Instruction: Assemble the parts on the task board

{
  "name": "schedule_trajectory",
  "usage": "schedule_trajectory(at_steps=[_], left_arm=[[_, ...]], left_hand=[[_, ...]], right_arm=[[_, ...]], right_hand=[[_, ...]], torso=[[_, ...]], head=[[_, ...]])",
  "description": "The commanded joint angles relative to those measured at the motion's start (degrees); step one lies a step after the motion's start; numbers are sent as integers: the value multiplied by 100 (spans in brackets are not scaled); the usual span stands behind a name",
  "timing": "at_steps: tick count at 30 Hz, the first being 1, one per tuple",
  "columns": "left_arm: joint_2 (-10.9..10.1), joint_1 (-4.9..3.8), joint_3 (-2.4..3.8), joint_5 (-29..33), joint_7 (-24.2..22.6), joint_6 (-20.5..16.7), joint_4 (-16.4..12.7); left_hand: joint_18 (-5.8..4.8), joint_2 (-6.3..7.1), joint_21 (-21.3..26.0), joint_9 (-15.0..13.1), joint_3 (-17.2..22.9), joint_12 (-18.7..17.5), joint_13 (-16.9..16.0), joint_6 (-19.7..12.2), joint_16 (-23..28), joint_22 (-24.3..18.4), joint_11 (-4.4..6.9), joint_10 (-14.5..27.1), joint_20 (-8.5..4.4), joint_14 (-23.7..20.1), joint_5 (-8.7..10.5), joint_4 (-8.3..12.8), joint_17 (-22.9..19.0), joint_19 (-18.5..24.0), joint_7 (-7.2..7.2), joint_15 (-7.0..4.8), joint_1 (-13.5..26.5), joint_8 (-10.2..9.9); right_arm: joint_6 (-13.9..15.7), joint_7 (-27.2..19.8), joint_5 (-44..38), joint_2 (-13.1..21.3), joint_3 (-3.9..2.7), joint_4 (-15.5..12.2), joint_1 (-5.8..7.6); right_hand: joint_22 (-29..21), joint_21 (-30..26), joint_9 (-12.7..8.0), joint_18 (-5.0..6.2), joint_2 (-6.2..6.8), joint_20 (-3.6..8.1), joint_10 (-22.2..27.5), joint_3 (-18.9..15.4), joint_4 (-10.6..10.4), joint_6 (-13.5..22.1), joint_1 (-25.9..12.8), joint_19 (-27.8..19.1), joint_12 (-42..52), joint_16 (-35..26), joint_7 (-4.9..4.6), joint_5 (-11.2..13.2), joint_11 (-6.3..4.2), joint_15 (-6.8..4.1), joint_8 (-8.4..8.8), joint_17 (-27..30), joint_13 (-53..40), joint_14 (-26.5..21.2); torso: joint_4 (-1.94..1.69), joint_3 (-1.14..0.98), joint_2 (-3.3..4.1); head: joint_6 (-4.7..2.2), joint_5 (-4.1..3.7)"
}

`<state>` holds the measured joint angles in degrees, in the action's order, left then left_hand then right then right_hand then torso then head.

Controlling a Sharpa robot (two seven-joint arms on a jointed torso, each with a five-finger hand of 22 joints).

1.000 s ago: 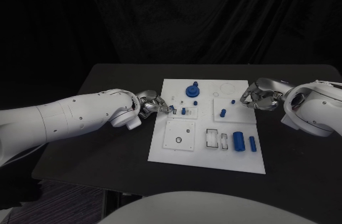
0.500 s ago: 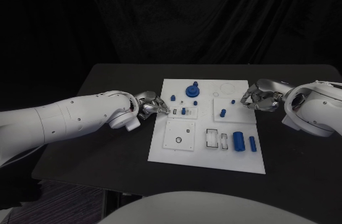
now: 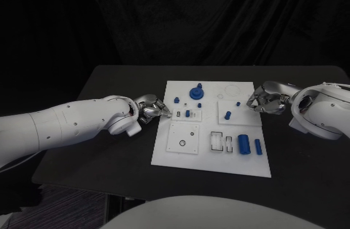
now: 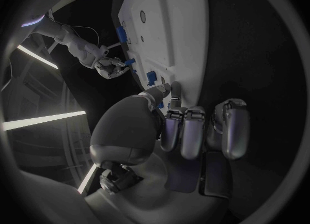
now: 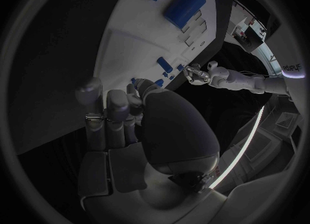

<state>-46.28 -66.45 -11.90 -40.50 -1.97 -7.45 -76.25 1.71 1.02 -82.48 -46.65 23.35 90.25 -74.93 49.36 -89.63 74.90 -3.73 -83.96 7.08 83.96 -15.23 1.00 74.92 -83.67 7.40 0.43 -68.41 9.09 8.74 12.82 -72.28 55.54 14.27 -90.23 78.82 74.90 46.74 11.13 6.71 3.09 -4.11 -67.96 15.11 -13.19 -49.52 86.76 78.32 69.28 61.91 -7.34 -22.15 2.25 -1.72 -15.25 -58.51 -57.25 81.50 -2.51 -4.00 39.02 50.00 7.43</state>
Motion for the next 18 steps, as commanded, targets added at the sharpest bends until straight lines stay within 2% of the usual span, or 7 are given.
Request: schedule_trajectory(at_steps=[1,4,6,10,13,15,18], left_arm=[[-111,35,-21,-520,-1116,-921,-128],[-224,29,-20,-798,-1621,-1269,-241],[-333,8,-20,-1055,-2014,-1512,-340],[-502,-80,-20,-1469,-2563,-1797,-474],[-586,-132,-19,-1631,-2824,-1936,-531],[-642,-157,-19,-1699,-2934,-2001,-564],[-696,-176,-19,-1749,-2989,-2052,-587]], left_hand=[[7,-5,-131,2074,-86,-25,-1507,-54,-37,1277,-6,-604,-14,604,-20,-14,1508,-163,98,22,-110,-60],[-34,-2,-282,2075,-142,-25,-1507,-14,-37,1332,14,-604,-28,604,-96,-2,1508,-276,80,8,-255,10],[-98,7,-510,2109,-165,-25,-1507,-70,-37,1416,95,-604,-67,604,-157,17,1508,-444,37,-49,-530,41],[-128,9,-610,2156,-119,-25,-1507,-120,-37,1454,144,-604,-109,604,-111,-38,1508,-519,-8,-91,-744,64],[-143,18,-662,2176,-78,-25,-1507,-126,-37,1474,168,-604,-127,604,-100,-87,1508,-559,-35,-109,-824,82],[-147,21,-676,2185,-59,-25,-1507,-131,-37,1479,177,-604,-134,604,-107,-110,1508,-570,-46,-117,-854,88],[-149,37,-681,2197,-49,-25,-1507,-139,-37,1481,181,-604,-142,604,-103,-168,1508,-574,-46,-124,-857,96]], right_arm=[[261,-63,-5,48,-4,-53,-10],[496,-164,-5,75,-5,-97,-5],[711,-248,-5,72,-5,-138,24],[995,-298,-60,12,-6,-239,166],[1085,-249,-149,-92,-7,-289,312],[1140,-190,-225,-211,-7,-300,408],[1168,-104,-368,-407,-7,-285,480]], right_hand=[[524,7,4,54,-18,-17,1,13,3,-39,32,-6,4,9,-2,-8,14,-4,-3,-27,-23,-36],[540,72,9,43,-13,-18,-43,3,-5,-68,15,15,43,47,-4,1,17,-4,-15,-64,-70,-18],[565,169,11,28,-6,-17,-106,-11,-18,-85,-6,51,97,107,-1,28,16,-5,-20,-123,-132,14],[677,623,21,-41,-4,2,-373,-66,-74,-145,-77,224,319,390,31,128,-15,-34,-43,-395,-398,172],[733,862,50,-77,-1,25,-558,-130,-121,-215,-141,317,481,529,65,245,-44,-59,-88,-528,-610,249],[801,1179,92,-126,4,52,-785,-221,-184,-291,-235,427,689,730,107,423,-80,-93,-145,-731,-893,350],[873,1522,154,-179,16,93,-1011,-337,-248,-381,-348,538,898,935,159,550,-125,-133,-219,-945,-1194,445]], torso=[[0,0,1],[3,0,1],[0,1,0],[2,2,-4],[11,2,-6],[1,4,0],[-2,7,0]], head=[[0,-8],[0,-12],[0,-18],[0,-9],[0,-17],[0,-27],[0,-24]])
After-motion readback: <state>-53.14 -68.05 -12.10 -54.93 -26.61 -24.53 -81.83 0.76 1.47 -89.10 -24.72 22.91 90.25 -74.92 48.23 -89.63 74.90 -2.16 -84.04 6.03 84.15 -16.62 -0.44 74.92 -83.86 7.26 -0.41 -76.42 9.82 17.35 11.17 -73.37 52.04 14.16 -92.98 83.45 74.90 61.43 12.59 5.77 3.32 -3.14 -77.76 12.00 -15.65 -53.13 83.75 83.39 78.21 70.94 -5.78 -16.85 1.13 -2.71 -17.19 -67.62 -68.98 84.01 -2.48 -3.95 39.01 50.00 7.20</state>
